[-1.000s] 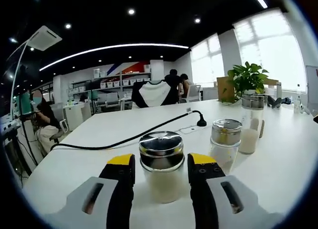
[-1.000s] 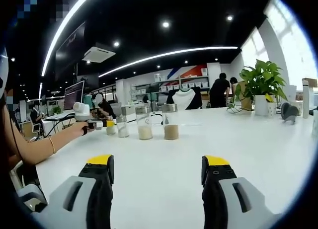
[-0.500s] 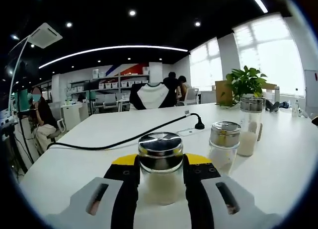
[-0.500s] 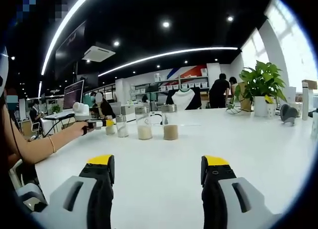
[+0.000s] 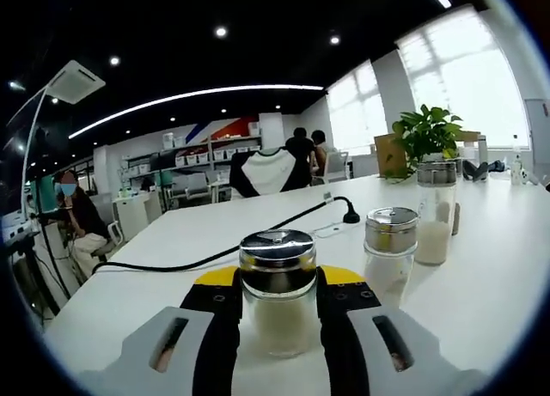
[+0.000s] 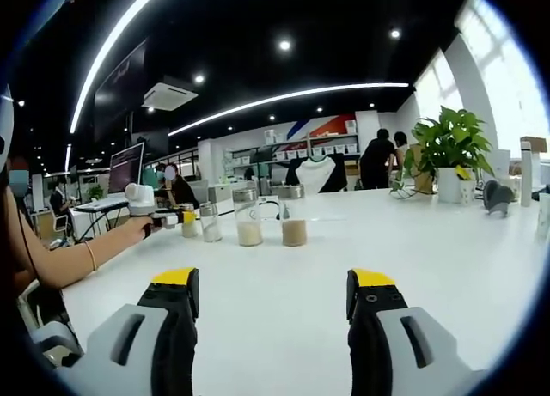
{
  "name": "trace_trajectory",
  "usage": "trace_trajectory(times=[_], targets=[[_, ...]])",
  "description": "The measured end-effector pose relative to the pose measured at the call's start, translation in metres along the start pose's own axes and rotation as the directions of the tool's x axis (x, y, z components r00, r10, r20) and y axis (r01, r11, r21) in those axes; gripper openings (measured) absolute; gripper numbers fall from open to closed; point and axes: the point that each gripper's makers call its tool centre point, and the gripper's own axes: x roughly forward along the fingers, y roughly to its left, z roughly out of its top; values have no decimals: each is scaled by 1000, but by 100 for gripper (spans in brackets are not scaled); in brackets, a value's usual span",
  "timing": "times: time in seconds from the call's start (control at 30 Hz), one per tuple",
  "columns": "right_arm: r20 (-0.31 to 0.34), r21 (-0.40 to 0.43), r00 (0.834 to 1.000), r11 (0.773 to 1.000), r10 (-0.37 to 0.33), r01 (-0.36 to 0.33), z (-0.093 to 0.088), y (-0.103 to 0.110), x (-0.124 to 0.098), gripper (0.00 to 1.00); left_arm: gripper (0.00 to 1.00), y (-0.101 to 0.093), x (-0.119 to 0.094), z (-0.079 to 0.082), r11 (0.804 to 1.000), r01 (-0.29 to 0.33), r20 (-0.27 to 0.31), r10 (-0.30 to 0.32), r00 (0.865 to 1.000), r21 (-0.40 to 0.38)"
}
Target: Rotate the seasoning bottle until the label or dispensing opening points toward the visible target arrow and the bottle remains upright within the marked orientation range
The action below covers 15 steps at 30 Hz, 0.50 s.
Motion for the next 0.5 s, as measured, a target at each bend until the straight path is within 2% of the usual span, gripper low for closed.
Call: trace_trajectory(times=[0.1, 0.17, 0.33, 0.5], targets=[[-1, -4, 1000, 1000, 1, -1, 0, 1, -1, 70, 35, -1, -2, 5, 1000, 2, 5, -2, 1000, -11], [-1, -4, 1000, 1000, 2, -2, 0, 2, -2, 70, 35, 0, -4, 5, 1000, 0, -20, 0, 1000, 1], [7, -5, 1000, 1000, -12, 12, 4, -2, -7, 69, 35, 1, -10, 8, 1000, -7, -23, 7, 1000, 9], [18, -12, 1000, 1000, -15, 16, 10, -5, -11, 69, 35, -4, -19, 18, 999, -11, -12, 11, 1000, 30]])
